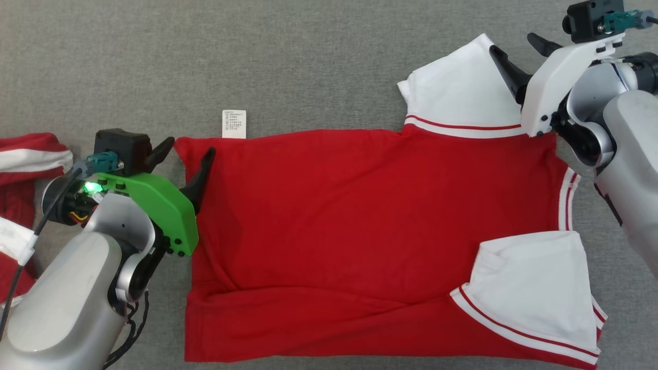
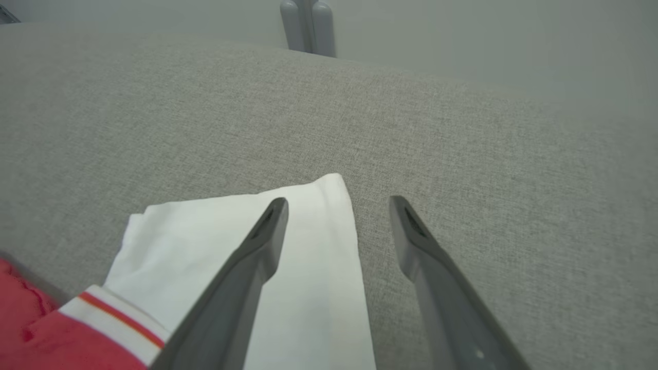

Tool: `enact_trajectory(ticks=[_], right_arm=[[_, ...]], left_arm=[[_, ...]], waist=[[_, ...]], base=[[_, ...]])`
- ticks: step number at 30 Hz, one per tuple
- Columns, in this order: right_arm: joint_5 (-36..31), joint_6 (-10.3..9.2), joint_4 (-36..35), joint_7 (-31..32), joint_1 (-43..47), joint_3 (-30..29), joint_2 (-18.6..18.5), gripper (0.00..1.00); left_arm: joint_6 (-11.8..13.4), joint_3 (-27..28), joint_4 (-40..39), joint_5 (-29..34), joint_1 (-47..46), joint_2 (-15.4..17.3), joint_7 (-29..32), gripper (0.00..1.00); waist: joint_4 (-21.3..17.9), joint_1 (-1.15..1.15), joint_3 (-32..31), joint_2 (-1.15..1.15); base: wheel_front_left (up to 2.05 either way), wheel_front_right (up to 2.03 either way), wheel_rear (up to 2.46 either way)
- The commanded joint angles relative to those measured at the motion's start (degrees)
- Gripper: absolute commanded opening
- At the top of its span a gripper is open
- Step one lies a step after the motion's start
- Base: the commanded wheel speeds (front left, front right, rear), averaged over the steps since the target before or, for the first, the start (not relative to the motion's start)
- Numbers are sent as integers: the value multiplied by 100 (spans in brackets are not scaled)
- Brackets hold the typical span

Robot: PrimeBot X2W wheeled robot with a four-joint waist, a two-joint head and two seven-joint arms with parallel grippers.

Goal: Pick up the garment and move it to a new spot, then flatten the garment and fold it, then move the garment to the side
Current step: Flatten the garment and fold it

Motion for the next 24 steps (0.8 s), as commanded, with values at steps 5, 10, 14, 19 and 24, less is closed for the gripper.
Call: enact_trajectory(ticks=[5,10,14,19,24], right_arm=[[241,0,498,-125,-506,479,-105,100],[401,0,946,-118,-840,814,-99,100],[507,-1,1292,44,-1002,1041,-93,100],[728,-5,1616,338,-1127,1242,-70,100],[915,-6,1687,522,-1193,1443,-89,100]], left_arm=[[-33,66,288,-91,-270,-125,-39,100],[-153,59,507,-210,-356,-187,-43,100],[-218,25,621,-237,-437,-229,-60,100],[-306,-25,698,-280,-517,-289,-39,100],[-365,31,818,-354,-579,-346,-116,100]], waist=[[407,0,349,0],[454,0,407,0],[471,0,460,0],[459,0,501,0],[406,0,459,0]], base=[[0,0,0],[0,0,0],[0,0,0],[0,0,0],[0,0,0]])
